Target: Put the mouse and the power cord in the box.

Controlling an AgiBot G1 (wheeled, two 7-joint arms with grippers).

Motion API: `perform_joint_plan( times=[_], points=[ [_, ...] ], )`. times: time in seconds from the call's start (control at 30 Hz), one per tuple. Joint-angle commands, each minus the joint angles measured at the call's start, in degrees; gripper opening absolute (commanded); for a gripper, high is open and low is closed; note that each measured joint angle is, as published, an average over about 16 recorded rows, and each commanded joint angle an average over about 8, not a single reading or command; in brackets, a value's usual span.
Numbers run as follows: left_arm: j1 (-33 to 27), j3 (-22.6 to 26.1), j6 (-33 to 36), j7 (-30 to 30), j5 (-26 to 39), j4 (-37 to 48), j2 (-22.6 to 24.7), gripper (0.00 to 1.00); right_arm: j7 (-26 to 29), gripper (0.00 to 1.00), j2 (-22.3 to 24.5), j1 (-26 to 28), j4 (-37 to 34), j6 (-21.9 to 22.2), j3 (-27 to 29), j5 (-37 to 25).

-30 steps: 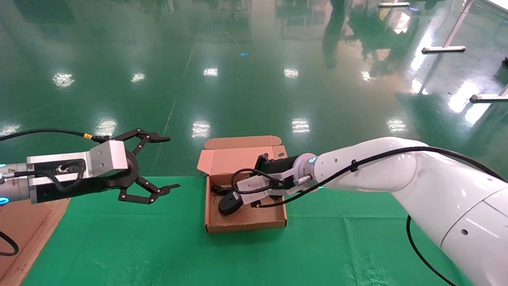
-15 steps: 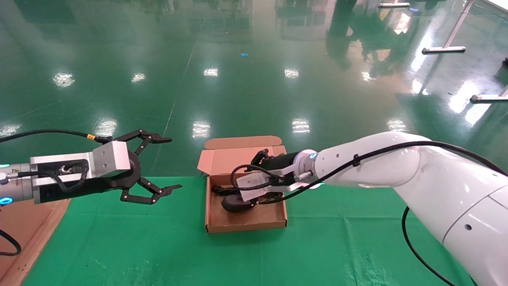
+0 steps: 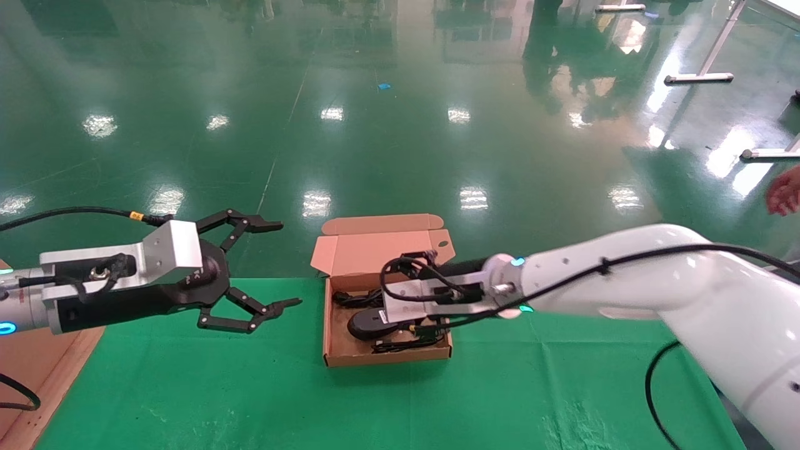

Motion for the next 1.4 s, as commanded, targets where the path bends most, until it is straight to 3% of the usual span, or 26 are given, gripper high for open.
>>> perform_joint_plan(
  times=[0.03, 1.4],
  points=[
    [0.99, -1.15, 0.50, -1.61, -0.27, -1.45, -0.36, 1.00, 1.14, 1.00, 1.47, -1.21, 1.32, -1.47, 1.75, 1.62],
    [21.21, -24.64, 10.79, -34.62, -5.88, -31.26, -7.78, 1.00, 24.52, 1.00, 31.52, -26.01, 28.28, -31.49, 37.66, 34.84]
  ],
)
